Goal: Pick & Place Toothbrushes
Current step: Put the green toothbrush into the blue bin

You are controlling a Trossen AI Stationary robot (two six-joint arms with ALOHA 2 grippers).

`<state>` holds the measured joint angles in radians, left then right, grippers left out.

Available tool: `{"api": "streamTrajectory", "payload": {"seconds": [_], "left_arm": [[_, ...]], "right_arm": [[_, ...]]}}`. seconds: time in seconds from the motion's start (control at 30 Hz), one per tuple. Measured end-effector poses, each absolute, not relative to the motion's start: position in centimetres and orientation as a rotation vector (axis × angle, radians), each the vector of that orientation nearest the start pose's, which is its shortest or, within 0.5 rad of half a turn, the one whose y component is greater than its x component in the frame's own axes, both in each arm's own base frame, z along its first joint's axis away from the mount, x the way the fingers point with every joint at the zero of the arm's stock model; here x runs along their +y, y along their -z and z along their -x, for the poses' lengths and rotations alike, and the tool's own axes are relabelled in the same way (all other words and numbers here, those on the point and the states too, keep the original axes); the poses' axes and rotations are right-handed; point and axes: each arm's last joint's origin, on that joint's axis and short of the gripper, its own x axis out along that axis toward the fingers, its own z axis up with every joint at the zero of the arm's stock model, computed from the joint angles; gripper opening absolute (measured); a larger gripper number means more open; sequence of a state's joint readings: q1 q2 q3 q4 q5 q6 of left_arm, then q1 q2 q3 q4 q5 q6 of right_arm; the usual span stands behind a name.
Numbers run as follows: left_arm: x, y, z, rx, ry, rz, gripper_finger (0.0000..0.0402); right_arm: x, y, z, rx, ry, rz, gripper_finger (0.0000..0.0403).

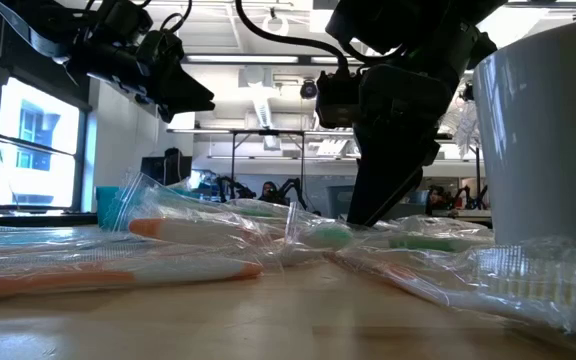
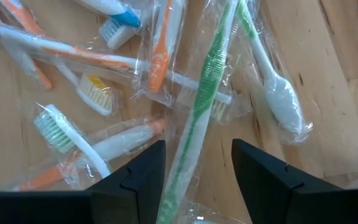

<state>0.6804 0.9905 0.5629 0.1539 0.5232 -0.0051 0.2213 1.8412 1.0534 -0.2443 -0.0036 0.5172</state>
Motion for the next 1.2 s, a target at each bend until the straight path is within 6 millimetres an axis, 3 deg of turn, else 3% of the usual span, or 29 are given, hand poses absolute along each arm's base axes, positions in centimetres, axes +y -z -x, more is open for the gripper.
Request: {"api": "streamTrajectory", "payload": {"seconds": [0.47,1.03,1.2], "left_arm": [[12.2,-25.0,-17.4,0.245,-0.157,0.174,0.0154],[12.2,-25.0,-17.4,0.245,-0.157,0.174,0.0154],[12.2,-25.0,-17.4,0.245,-0.157,0.174,0.0154]], "right_arm": [[7.9,-13.1,-35.2,1.049,0.074,-0.339,0.0169],[7.9,-13.2,-35.1,1.047,0.073,-0.330,0.0038],[8.1,-13.2,-35.1,1.062,0.030,-0.354,0.0020]]}}
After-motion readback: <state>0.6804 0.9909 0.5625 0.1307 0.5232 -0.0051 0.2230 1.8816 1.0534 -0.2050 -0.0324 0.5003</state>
